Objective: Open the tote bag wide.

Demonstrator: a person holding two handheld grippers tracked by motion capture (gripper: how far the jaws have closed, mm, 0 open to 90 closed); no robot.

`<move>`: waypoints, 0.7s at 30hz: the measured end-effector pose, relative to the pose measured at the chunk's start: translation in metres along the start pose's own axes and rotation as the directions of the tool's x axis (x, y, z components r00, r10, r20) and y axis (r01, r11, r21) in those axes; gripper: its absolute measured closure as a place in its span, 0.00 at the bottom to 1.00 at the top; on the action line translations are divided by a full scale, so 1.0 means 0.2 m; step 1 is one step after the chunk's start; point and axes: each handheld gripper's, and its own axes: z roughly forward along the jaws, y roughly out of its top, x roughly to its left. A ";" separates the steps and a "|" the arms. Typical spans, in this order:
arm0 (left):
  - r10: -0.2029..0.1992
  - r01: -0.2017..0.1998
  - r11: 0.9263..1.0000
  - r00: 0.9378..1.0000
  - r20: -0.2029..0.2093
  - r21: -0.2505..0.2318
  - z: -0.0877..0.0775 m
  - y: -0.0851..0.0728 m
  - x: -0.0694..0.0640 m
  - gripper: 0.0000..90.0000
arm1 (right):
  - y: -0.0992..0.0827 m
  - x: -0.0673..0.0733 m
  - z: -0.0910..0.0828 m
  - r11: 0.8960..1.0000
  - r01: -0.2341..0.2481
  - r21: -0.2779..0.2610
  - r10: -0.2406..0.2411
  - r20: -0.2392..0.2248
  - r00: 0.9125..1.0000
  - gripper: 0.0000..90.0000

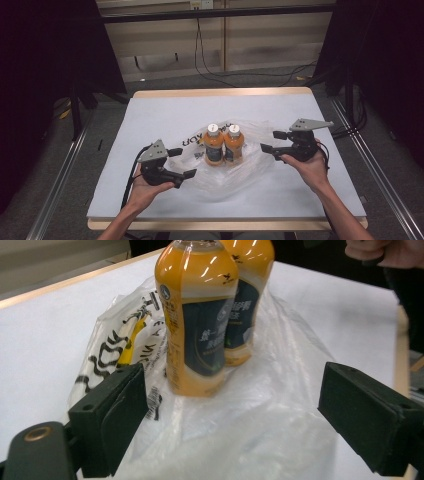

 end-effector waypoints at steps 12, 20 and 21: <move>-0.023 0.027 0.999 0.990 -0.139 0.024 -0.19 -0.13 0.05 0.07 | -0.18 0.00 -0.22 0.999 -0.050 -0.015 0.051 0.059 0.997 0.19; -0.084 0.089 0.996 0.972 -0.218 0.011 -0.29 -0.19 0.07 0.05 | -0.28 0.00 -0.35 0.996 -0.079 -0.029 0.081 0.111 0.990 0.14; -0.088 0.097 0.995 0.969 -0.231 0.028 -0.31 -0.23 0.07 0.05 | -0.32 0.00 -0.37 0.997 -0.081 -0.018 0.082 0.136 0.987 0.12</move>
